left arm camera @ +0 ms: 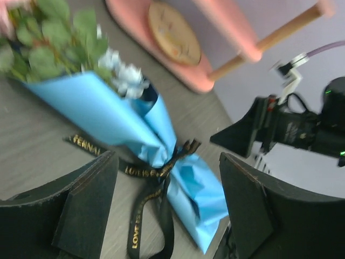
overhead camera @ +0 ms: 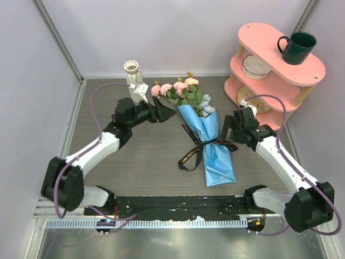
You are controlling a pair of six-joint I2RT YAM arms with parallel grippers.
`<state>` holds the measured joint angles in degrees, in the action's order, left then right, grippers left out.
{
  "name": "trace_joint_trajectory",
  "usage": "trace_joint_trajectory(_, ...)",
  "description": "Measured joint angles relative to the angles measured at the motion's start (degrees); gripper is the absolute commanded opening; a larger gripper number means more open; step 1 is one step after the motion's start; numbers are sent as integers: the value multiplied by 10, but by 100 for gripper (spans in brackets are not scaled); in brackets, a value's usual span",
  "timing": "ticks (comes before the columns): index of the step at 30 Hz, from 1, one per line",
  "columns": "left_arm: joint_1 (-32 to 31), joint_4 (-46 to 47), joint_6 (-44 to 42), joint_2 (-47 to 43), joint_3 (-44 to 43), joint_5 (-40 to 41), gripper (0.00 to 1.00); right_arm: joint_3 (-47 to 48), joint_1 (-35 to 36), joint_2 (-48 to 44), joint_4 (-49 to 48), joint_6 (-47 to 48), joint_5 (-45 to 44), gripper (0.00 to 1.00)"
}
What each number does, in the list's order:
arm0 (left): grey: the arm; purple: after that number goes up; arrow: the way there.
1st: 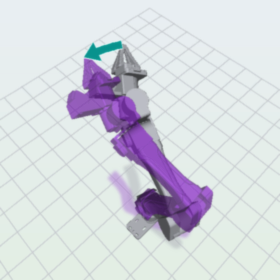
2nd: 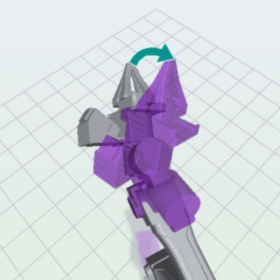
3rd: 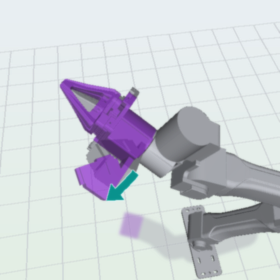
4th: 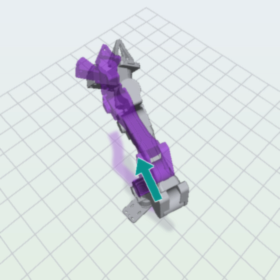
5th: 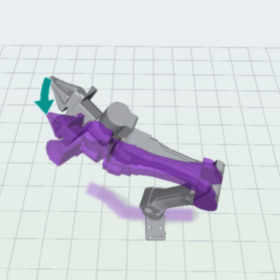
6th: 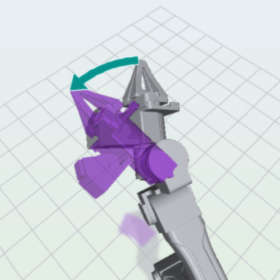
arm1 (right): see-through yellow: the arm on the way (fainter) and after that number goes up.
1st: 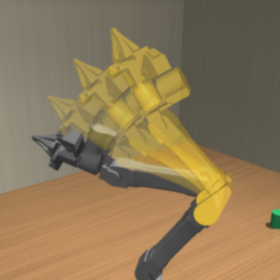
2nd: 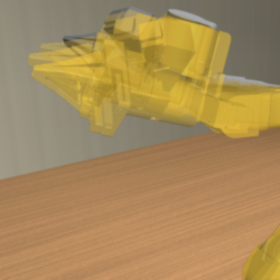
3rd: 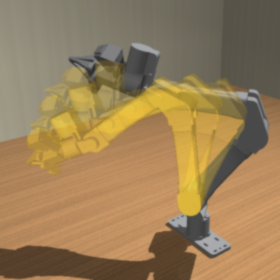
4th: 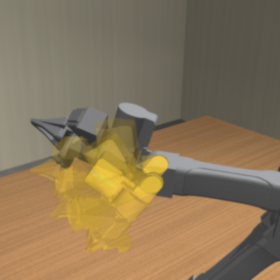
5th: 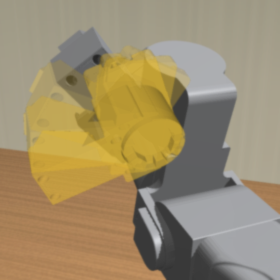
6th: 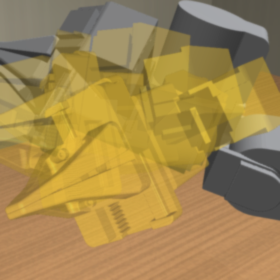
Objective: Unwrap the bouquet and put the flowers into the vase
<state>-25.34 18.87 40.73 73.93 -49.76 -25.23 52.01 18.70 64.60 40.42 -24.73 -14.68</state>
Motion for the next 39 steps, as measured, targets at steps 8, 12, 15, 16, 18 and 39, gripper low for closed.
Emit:
trace_joint_trajectory(8,-40,65,42,204,1,-52,64,-103,-41,-25,-53,-35,90,80)
trace_joint_trajectory(12,-65,72,49,236,-14,-63,56,-148,-41,-37,-81,-50,138,67)
trace_joint_trajectory(15,-81,72,38,238,-38,-62,56,-167,-33,-40,-104,-63,163,64)
trace_joint_trajectory(16,-85,73,34,238,-45,-59,56,-171,-26,-40,-112,-68,169,63)
trace_joint_trajectory(18,-91,71,22,235,-48,-48,56,-175,0,-40,-126,-83,172,63)
trace_joint_trajectory(39,-94,-20,-166,153,-28,-66,33,-30,116,53,-115,-67,108,55)
